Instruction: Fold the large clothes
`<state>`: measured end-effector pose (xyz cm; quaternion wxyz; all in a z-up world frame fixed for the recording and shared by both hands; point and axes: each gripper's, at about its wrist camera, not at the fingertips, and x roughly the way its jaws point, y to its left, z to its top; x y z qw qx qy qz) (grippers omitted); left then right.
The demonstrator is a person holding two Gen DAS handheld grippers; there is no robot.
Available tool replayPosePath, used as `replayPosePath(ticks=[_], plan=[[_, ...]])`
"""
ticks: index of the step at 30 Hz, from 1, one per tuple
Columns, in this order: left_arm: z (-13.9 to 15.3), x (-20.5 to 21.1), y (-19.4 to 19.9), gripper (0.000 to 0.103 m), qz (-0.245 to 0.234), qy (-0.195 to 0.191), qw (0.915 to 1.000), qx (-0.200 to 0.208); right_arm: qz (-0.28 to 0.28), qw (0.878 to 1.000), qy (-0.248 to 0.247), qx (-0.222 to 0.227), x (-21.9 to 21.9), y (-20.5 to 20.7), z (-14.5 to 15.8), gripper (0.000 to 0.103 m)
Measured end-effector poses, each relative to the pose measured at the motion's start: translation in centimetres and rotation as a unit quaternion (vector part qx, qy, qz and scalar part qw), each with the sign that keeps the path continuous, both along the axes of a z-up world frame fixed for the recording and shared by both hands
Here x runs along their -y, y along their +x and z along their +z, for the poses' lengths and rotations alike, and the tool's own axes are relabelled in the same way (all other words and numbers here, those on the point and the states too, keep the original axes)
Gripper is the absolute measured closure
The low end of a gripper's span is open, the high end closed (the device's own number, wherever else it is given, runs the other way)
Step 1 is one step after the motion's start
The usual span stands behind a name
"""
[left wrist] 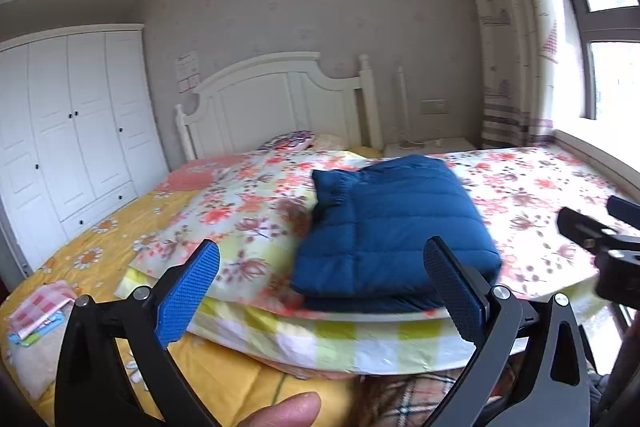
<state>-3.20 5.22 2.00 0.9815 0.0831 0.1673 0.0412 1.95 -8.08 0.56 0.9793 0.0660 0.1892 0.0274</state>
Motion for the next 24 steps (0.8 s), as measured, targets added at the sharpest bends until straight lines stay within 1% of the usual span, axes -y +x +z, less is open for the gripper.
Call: replayPosePath(ticks=[3, 5, 7, 11, 17, 20, 24], plan=[[-0.2, 0.3, -0.2, 0.005, -0.002, -0.007, 1.0000, -0.005, 0.010, 1.000, -0.005, -0.025, -0.2, -0.6, 0.1, 0.002], [-0.4, 0.5, -0.1, 0.005, -0.004, -0.008, 0.9999, -0.008, 0.017, 0.999, -0.022, -0.038, -0.7, -0.9, 0.0, 0.002], [-0.4, 0.8, -0.7, 0.005, -0.010, -0.005, 0.9999, -0.001, 0.021, 0.998, -0.035, -0.043, -1.1, -1.2, -0.1, 0.002], [-0.2, 1.1, -1.2, 0.005, -0.018, -0.001, 0.9997, 0.017, 0.022, 0.998, -0.041, -0.033, -1.4, -1.8, 0.4, 0.002], [-0.1, 1.0, -0.7, 0.005, -0.025, -0.013, 0.9995, 0.013, 0.021, 0.998, -0.050, -0.019, -1.7, -1.7, 1.3, 0.002], [-0.2, 0.9, -0.5, 0.005, -0.026, -0.016, 0.9995, 0.008, 0.019, 0.998, -0.053, -0.021, -1.7, -1.6, 1.2, 0.002], [-0.1, 0.9, -0.6, 0.005, -0.024, -0.017, 0.9995, 0.010, 0.014, 0.998, -0.055, -0.017, -1.8, -1.8, 1.4, 0.002]])
